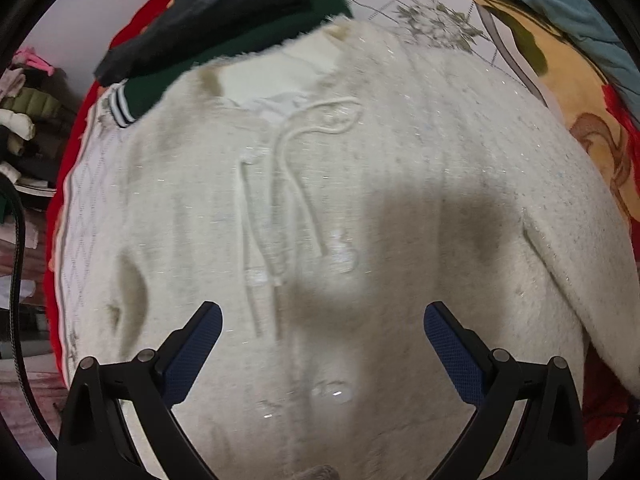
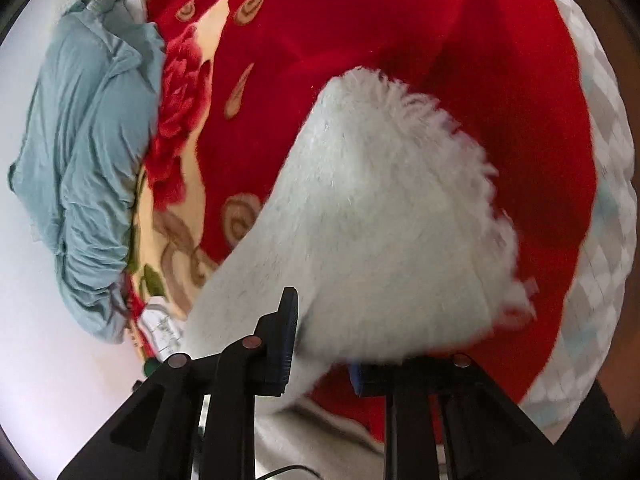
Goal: Fold large clothes
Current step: 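Move both tools down toward the cardigan's sleeves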
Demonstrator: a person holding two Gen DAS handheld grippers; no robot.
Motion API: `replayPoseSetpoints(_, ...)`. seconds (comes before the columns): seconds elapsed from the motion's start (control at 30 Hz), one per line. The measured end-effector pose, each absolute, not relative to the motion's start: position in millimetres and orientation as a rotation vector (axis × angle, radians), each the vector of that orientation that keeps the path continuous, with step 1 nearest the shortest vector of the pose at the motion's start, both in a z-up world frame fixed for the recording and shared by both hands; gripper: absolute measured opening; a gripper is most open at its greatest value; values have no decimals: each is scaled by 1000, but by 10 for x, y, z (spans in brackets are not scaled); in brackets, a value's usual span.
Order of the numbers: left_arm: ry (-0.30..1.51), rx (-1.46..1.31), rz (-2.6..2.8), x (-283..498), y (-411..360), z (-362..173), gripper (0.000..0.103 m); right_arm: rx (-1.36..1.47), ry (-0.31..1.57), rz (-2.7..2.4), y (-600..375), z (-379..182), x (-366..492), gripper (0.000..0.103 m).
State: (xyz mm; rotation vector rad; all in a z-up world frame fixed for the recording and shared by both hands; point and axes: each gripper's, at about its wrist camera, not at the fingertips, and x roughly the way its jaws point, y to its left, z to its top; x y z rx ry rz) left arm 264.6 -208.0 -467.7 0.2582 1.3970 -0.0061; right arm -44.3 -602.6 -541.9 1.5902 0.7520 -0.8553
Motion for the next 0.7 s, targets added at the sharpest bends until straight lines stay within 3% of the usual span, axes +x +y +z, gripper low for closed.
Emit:
replayPoseSetpoints(0.13, 1423, 265, -16, 2685, -2235, -4852, 103, 1648, 766, -864, -6143, -5817, -222, 23)
replayPoseSetpoints(0.2, 1407, 296, -13, 2698, -2282, -4890, 103, 1563, 757, -914, -6144, -5772, -55, 10)
replayPoseSetpoints(0.23, 1399, 311, -11, 2704, -2299, -4905, 103, 1519, 753, -920, -6137, -5719, 31, 9)
replayPoseSetpoints(0.47, 1369, 305, 47, 2820, -2134, -4866, 103, 1228, 733, -844, -5995, -4812, 696, 7)
replayPoseSetpoints(0.7, 1347, 230, 185, 2907, -1383, -4531, 103, 1004, 742, -606, -5506, -3820, 1385, 6)
